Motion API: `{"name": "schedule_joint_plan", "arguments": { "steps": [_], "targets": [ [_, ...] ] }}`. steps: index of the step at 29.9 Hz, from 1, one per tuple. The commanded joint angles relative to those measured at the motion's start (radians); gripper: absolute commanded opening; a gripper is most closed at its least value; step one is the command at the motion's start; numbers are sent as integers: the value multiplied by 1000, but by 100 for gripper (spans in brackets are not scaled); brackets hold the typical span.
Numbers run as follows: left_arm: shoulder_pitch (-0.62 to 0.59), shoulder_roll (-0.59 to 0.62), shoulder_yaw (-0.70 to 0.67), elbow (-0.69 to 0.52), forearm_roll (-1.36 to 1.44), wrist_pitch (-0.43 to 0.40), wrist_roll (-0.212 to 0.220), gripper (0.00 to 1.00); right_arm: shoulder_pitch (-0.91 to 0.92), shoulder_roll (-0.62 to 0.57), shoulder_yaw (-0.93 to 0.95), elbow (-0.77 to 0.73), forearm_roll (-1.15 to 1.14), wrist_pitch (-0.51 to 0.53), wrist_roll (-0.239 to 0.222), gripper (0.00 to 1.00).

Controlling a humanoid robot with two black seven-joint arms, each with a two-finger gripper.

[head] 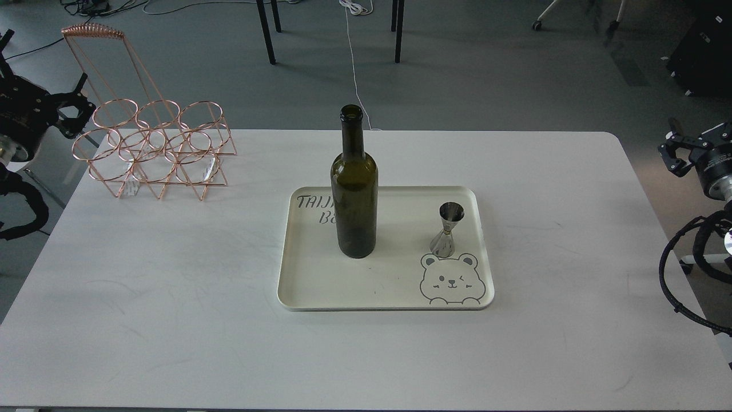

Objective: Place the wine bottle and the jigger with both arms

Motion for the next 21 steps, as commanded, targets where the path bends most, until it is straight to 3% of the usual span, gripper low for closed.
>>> {"name": "schedule_joint_plan", "arguments": {
  "steps": [1, 12, 17, 21],
  "targets": [
    [21, -4, 0, 8, 0, -8, -4, 99, 13, -5, -18, -3, 0, 0, 1, 100],
    [16, 2, -15, 40, -2, -8, 0, 99, 39, -22, -22, 9, -2, 0, 23, 100],
    [18, 0, -3, 39, 4, -8, 1, 99, 38, -115, -50, 140, -141, 0, 35, 100],
    [4, -1, 0, 39, 24, -8, 6, 99, 33, -236, -53, 327, -284, 0, 75, 100]
  ]
}}
